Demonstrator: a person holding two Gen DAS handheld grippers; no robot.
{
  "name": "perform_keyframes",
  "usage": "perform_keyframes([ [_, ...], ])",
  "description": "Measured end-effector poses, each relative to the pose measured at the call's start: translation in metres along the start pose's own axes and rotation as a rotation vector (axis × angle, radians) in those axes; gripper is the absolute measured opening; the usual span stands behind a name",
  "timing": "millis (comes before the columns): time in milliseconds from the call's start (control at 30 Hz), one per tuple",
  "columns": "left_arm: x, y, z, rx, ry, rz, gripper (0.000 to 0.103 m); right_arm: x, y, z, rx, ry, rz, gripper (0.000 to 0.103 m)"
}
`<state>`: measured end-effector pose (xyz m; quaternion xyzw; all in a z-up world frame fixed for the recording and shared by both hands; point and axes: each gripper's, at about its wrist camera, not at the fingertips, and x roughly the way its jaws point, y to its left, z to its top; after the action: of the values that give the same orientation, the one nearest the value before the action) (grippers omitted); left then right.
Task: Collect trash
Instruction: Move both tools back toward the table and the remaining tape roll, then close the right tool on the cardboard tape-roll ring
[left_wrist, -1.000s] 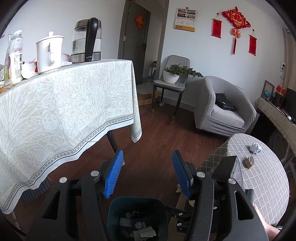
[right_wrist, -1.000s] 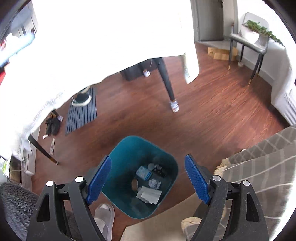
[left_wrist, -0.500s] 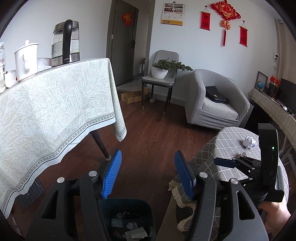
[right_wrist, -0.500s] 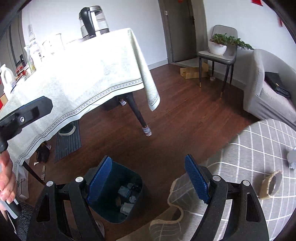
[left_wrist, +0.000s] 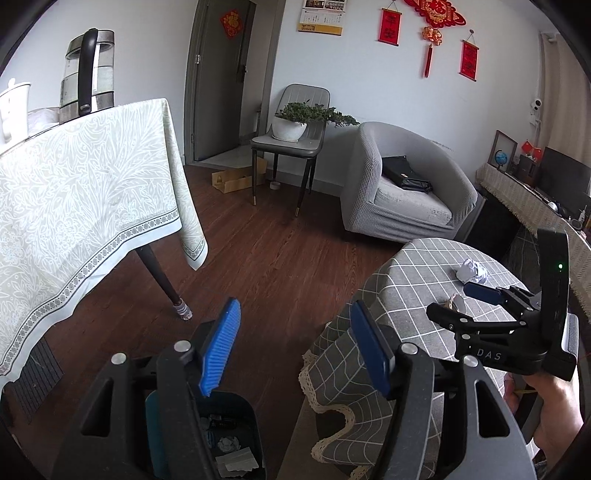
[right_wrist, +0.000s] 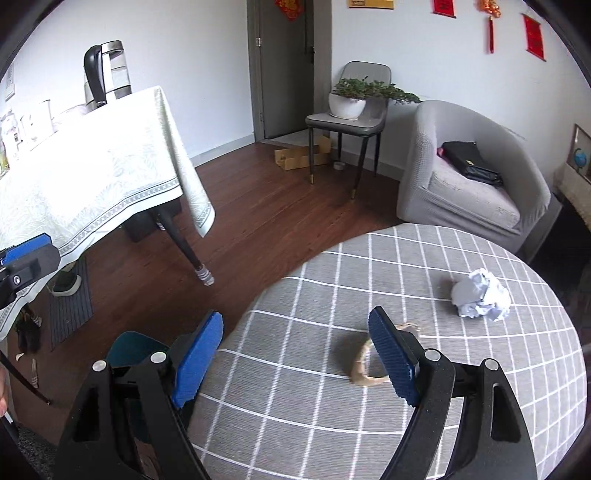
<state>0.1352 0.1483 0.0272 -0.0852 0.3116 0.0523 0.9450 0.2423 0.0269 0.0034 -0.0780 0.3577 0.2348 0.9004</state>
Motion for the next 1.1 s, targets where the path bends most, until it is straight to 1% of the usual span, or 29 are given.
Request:
perform_keyframes([
  [133, 0.01, -0.01, -0.003, -0.006, 0.012, -0.024, 0.067, 0.005, -0.023, -0.008, 0.042, 0.03, -0.047, 0.082],
  [267, 0.018, -0.02, -0.005, 0.0, 0.025, -0.037, 0.068, 0.015, -0.038, -0.013, 0.096, 0.068, -0.06, 0.077],
  [433, 0.028, -0.04, -0.009, 0.045, 0.042, -0.05, 0.071, 0.021, -0.046, -0.018, 0.111, 0.101, -0.088, 0.074],
  [600, 0.036, -0.058, -0.013, 0.079, 0.057, -0.078, 0.074, 0.027, -0.055, -0.021, 0.132, 0.122, -0.084, 0.07],
  [700, 0.042, -0.065, -0.014, 0.084, 0.068, -0.096, 0.074, 0.028, -0.061, -0.022, 0.148, 0.126, -0.073, 0.064],
  [733, 0.044, -0.068, -0.015, 0.084, 0.072, -0.103, 0.074, 0.029, -0.062, -0.023, 0.148, 0.132, -0.07, 0.06],
  [900, 0.051, -0.083, -0.02, 0.1, 0.084, -0.118, 0.075, 0.03, -0.063, -0.024, 0.13, 0.138, -0.055, 0.054],
  [967, 0.054, -0.087, -0.021, 0.103, 0.088, -0.122, 0.076, 0.029, -0.065, -0.025, 0.114, 0.138, -0.062, 0.045],
  [1000, 0.055, -0.09, -0.022, 0.1, 0.091, -0.127, 0.076, 0.027, -0.067, -0.025, 0.116, 0.138, -0.063, 0.043],
  [1100, 0.06, -0.098, -0.024, 0.079, 0.103, -0.159, 0.076, 0.024, -0.078, -0.027, 0.138, 0.138, -0.047, 0.042],
])
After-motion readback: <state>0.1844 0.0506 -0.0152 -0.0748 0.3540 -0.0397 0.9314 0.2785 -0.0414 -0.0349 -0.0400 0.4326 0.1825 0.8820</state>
